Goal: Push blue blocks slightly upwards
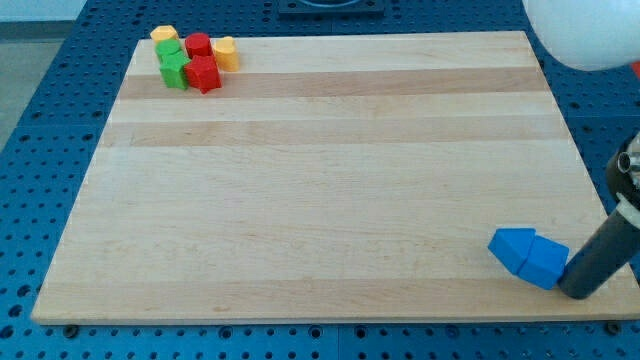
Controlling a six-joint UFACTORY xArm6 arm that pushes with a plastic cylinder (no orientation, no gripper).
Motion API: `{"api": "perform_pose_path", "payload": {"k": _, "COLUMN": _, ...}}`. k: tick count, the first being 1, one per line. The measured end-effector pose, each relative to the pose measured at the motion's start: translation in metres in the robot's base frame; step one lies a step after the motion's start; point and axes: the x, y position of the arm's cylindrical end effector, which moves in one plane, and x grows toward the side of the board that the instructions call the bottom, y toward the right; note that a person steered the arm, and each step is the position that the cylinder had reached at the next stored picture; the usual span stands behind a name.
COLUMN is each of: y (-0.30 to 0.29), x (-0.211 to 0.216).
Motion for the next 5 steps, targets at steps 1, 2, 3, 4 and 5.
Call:
{"api": "perform_pose_path", "payload": {"k": 1, "y": -0.009, "x": 0.0}}
{"api": "perform_pose_path", "payload": {"k": 2, "y": -0.012, "x": -0.001}}
{"api": "perform_pose_path", "payload": {"k": 3, "y": -0.012, "x": -0.01}}
{"api": "perform_pose_path", "payload": {"k": 4, "y": -0.012, "x": -0.024}}
{"api": "perform_pose_path", "payload": {"k": 5, "y": -0.021, "x": -0.033}}
